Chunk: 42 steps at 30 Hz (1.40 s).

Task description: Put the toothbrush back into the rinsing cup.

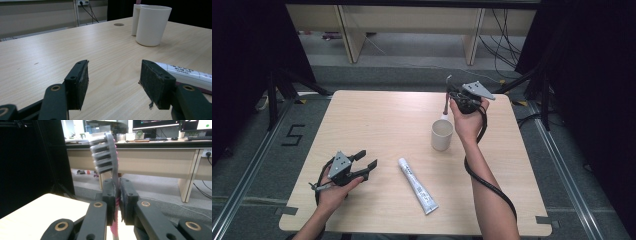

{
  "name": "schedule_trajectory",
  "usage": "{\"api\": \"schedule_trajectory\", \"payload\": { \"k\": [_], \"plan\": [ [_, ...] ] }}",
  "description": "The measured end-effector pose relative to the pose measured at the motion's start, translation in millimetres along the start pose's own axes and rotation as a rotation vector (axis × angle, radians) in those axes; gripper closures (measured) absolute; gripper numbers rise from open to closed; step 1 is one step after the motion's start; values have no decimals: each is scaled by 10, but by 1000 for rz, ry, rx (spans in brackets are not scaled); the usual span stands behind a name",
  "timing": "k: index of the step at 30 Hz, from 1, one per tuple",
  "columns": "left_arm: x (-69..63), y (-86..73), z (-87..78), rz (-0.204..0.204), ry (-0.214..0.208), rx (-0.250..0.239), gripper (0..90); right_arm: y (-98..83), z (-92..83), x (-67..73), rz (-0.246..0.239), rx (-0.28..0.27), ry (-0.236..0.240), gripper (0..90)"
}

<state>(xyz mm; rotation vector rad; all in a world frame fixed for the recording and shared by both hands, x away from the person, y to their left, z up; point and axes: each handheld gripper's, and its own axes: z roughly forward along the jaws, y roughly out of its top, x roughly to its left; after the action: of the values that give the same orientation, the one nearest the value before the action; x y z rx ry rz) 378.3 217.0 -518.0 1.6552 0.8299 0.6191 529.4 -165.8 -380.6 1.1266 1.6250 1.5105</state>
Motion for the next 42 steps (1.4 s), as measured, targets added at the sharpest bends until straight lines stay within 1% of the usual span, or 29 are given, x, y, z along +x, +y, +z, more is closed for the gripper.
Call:
{"api": "schedule_trajectory", "payload": {
  "k": [1, 2, 5, 6, 8, 11, 12, 13, 14, 15, 16, 17, 18, 19, 21, 22, 23, 25, 26, 29, 32, 33, 35, 36, 37, 38, 39, 42],
  "plan": [
    [0, -1, 0, 0, 0, 0, 396, -4, 5, -4, -8, 3, 2, 839],
    [0, -1, 0, -1, 0, 1, 396, -9, 3, 2, 0, 6, 0, 839],
    [-1, -3, 3, -2, -3, 0, 396, -19, 18, -12, -15, 2, -2, 839],
    [-1, -2, 2, -1, -2, 1, 396, -26, 16, -5, -5, 2, -2, 839],
    [-2, 0, 1, -2, -2, -2, 396, -36, 22, -2, -1, 19, 6, 838],
    [0, -1, -2, -1, 0, -1, 396, -57, 40, -15, -23, 17, -5, 839],
    [0, -1, -2, -1, 0, -1, 396, -62, 36, -13, -7, 26, -1, 839],
    [1, -1, -3, -1, 1, 0, 396, -71, 37, -4, 6, 27, -6, 839],
    [1, -1, -2, -1, 1, 0, 396, -75, 42, -12, -10, 26, -8, 839],
    [1, -2, -2, -2, 1, 0, 396, -83, 40, -7, 2, 36, -7, 838],
    [0, -2, -2, -1, 0, 0, 396, -91, 44, -22, -17, 38, -5, 839],
    [0, -1, -2, 0, 0, 0, 396, -101, 44, -19, -6, 42, -13, 838],
    [0, -1, -2, 0, 0, 0, 396, -110, 47, -13, 3, 40, -11, 838],
    [0, -2, -1, 0, 0, 1, 396, -117, 46, -26, -11, 45, -16, 838],
    [-1, -3, -1, 0, 0, 2, 396, -132, 50, -29, -2, 59, -10, 838],
    [-2, -3, -1, -1, 1, 2, 396, -143, 59, -38, -16, 54, -9, 838],
    [-2, -4, 0, -1, 1, 2, 396, -150, 55, -29, -4, 63, -15, 838],
    [-1, -4, 2, 1, 2, 3, 396, -167, 63, -30, 1, 69, -18, 838],
    [-2, -5, 2, 1, 2, 3, 397, -176, 70, -43, -13, 69, -17, 838],
    [-6, -7, 3, -2, 0, 2, 397, -202, 78, -38, -5, 90, -12, 837],
    [-3, -13, 13, -4, -6, -8, 396, -234, 96, -43, -19, 100, -17, 837],
    [-3, -14, 13, -4, -6, -8, 396, -242, 98, -39, -3, 113, -13, 837],
    [-3, -14, 13, -5, -6, -8, 396, -259, 105, -36, 1, 120, -14, 837],
    [-4, -15, 12, -6, -5, -7, 396, -265, 111, -47, -6, 125, -11, 837],
    [-3, -16, 13, -7, -6, -8, 396, -271, 114, -56, -24, 129, -16, 837],
    [-4, -16, 13, -6, -6, -7, 396, -279, 121, -52, -16, 132, -16, 837],
    [-4, -16, 13, -6, -6, -7, 396, -283, 118, -59, -27, 141, -17, 837],
    [-6, -15, 12, -5, -4, -3, 397, -304, 124, -56, -21, 148, -16, 837]
  ]
}}
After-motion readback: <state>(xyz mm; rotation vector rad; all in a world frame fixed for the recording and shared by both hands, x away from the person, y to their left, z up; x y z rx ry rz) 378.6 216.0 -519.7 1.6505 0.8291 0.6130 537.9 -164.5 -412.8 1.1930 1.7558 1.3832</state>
